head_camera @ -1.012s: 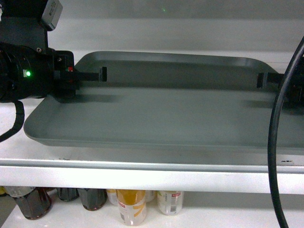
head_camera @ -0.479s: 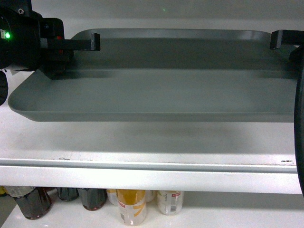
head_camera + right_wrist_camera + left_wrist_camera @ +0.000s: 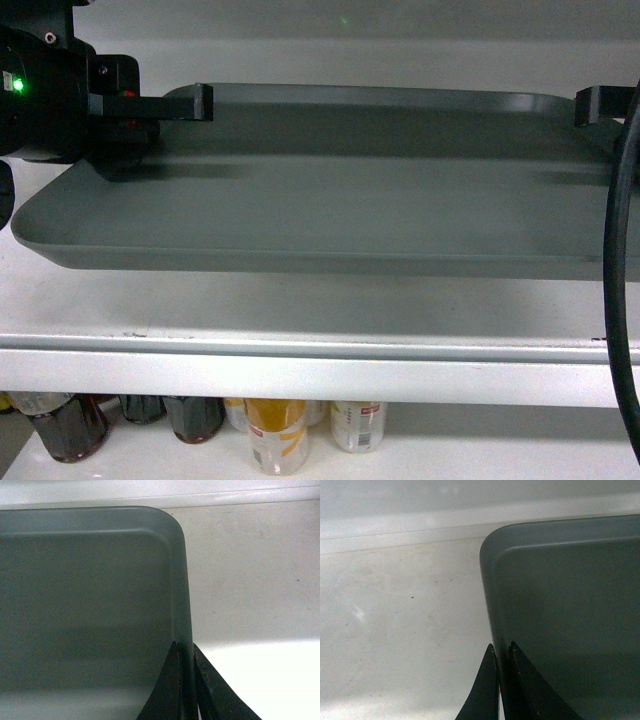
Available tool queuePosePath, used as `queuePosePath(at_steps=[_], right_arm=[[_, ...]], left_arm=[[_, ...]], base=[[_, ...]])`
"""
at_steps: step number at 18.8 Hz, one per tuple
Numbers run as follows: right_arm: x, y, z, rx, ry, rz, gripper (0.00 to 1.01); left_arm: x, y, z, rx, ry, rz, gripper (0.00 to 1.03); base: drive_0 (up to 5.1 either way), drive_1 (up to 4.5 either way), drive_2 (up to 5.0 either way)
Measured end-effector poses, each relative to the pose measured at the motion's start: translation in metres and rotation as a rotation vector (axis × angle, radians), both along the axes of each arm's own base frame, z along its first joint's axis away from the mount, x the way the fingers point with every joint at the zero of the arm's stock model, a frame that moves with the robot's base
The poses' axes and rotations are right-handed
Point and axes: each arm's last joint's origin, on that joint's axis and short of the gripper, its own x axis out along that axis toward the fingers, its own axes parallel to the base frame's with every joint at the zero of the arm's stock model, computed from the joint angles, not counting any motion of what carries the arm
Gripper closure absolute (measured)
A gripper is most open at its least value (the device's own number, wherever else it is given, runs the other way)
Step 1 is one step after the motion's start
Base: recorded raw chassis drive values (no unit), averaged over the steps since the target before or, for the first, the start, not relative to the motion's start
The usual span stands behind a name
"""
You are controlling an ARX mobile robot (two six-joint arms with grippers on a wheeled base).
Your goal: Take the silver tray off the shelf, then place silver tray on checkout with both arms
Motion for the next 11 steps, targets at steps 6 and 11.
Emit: queuePosePath(at_steps=[6, 11], right_arm=[[0.0005, 0.0, 0.0007, 0.005, -0.009, -0.002, 0.98], [0.0005, 0.0, 0.0007, 0.005, -0.009, -0.002, 0.98]], left_arm=[[0.0005, -0.0001, 0.0002, 0.001, -0.008, 0.006, 1.0], [0.0005, -0.0001, 0.0002, 0.001, -0.008, 0.006, 1.0]], base=[[0.0, 0.0, 0.0], [0.0, 0.0, 0.0]])
